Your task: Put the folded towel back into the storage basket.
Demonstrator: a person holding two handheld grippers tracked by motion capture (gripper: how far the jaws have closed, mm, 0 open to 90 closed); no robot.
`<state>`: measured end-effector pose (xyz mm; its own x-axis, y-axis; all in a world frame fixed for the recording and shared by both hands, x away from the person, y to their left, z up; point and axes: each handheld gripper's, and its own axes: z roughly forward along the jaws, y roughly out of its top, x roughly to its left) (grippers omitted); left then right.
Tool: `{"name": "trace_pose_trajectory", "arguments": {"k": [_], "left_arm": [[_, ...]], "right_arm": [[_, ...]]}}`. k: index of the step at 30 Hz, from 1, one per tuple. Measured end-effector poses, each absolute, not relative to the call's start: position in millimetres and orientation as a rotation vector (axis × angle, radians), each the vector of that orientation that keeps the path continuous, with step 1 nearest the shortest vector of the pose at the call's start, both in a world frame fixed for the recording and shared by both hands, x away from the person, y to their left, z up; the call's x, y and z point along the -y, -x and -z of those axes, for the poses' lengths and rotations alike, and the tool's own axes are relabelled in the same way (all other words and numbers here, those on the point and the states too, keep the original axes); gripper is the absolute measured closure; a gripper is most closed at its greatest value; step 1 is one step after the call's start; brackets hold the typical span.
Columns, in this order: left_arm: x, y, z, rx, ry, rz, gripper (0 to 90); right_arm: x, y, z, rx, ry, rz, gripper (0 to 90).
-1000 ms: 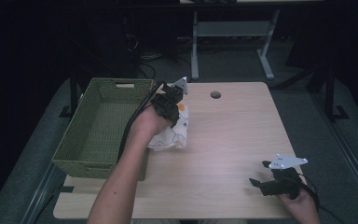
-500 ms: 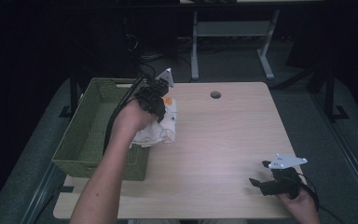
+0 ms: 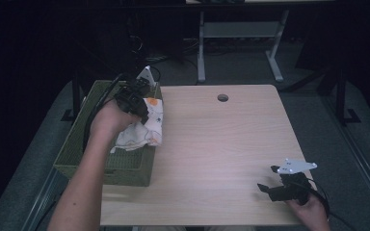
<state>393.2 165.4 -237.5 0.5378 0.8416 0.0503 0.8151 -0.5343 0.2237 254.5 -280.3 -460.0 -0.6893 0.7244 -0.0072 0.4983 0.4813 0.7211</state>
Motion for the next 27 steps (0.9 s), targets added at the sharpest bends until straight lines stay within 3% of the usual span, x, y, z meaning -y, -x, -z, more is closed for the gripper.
{"name": "trace_pose_trajectory", "arguments": {"k": [27], "left_arm": [[-234.9,-396.7,259.3,-1.418,-2.591,-0.185,79.7]], "right_arm": [[279.3,-255.7,461.4,-2.419,-1.041,-1.019,16.0]]}}
